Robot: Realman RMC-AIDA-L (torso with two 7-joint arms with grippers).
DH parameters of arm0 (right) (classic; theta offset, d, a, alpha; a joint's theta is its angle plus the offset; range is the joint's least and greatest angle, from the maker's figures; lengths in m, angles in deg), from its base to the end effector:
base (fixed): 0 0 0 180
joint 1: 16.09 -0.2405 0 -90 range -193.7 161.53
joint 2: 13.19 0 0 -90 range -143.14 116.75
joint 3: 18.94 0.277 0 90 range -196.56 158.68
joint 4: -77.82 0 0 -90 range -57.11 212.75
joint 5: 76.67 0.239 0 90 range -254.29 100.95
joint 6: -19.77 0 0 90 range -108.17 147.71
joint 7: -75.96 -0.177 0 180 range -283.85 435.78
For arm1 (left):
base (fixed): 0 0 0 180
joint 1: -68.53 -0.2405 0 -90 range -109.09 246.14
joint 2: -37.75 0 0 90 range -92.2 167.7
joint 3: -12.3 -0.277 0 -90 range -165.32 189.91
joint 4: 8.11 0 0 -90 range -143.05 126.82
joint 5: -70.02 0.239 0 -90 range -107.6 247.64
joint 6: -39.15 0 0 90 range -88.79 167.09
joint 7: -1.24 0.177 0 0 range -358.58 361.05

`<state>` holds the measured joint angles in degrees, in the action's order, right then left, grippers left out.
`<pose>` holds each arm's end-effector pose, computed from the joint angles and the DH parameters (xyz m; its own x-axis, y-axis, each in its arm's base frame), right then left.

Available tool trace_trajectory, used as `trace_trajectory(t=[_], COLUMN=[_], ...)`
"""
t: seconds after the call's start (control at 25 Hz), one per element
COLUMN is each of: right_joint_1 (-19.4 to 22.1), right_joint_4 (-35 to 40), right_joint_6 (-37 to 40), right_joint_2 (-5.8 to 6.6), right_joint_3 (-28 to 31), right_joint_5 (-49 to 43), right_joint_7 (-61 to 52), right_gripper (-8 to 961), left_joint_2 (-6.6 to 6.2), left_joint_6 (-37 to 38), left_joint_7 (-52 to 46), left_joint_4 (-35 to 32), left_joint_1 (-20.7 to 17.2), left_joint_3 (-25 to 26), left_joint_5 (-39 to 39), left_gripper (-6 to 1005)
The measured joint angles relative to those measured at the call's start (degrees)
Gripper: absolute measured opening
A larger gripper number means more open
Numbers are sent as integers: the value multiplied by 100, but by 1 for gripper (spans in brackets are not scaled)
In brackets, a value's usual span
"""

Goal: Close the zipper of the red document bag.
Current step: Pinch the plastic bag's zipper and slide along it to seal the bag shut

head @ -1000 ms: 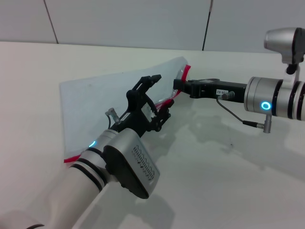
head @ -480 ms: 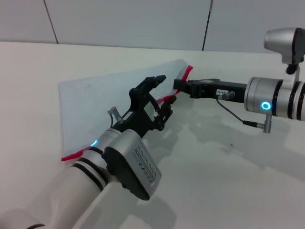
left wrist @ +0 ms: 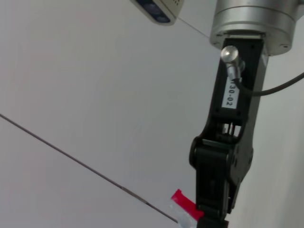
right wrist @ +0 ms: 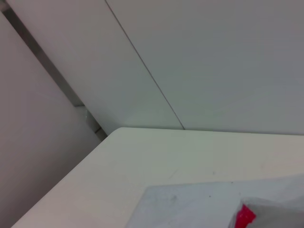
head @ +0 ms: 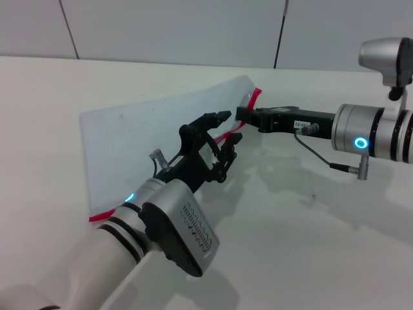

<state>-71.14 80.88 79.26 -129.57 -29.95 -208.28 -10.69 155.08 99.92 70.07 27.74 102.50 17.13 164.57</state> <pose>0.2084 0.4657 -0.1239 0.5628 -0.6097 -0.5581 -0.7603 -0.6469 -0.0599 -0.2268 0.3582 -0.1705 0.8962 -0.4226 -0.1350 -0.2842 -0.3133 -0.9061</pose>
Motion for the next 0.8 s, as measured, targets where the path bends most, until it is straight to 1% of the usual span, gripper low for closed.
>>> trace_trajectory(t=[0.8], right_joint_1=[-11], right_joint_4=[-16], right_joint_6=[46], right_joint_2=[-8], right_joint_3=[-19], right_joint_5=[4], right_joint_7=[2], right_gripper=[38], left_joint_2=[-4], left_joint_6=[-17], left_joint_7=[-90], left_joint_4=[-214], left_joint_1=[-14], left_joint_3=[-50], left_joint_5=[2], left_gripper=[387])
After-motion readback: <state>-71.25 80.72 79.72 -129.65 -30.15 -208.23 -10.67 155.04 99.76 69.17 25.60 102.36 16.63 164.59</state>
